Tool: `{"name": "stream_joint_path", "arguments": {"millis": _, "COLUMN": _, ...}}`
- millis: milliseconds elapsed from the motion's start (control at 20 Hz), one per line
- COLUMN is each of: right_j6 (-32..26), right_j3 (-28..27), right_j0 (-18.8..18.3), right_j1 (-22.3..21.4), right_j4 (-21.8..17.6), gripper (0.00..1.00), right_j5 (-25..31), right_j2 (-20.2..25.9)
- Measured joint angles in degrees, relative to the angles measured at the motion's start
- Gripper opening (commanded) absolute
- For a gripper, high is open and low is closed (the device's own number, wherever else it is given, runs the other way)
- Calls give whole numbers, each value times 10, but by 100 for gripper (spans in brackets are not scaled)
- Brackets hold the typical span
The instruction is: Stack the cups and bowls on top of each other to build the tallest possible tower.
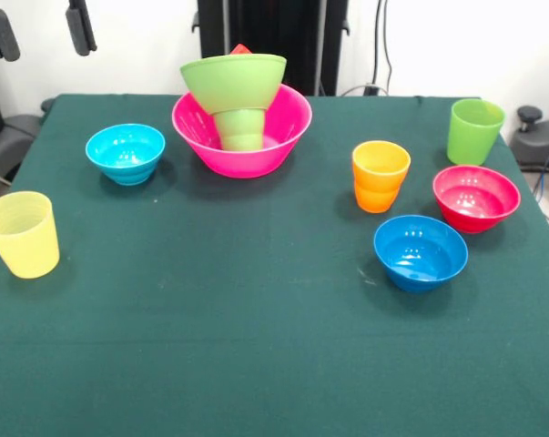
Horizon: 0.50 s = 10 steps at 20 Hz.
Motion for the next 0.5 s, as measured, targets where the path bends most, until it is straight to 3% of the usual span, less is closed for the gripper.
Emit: {"name": "stream_joint_path", "arguments": {"millis": 500, "right_j6": 0, "right_j3": 22, "right_j0": -20, "right_j1": -38, "right_j4": 1, "gripper": 100, "right_j5": 0, "right_j2": 0}}
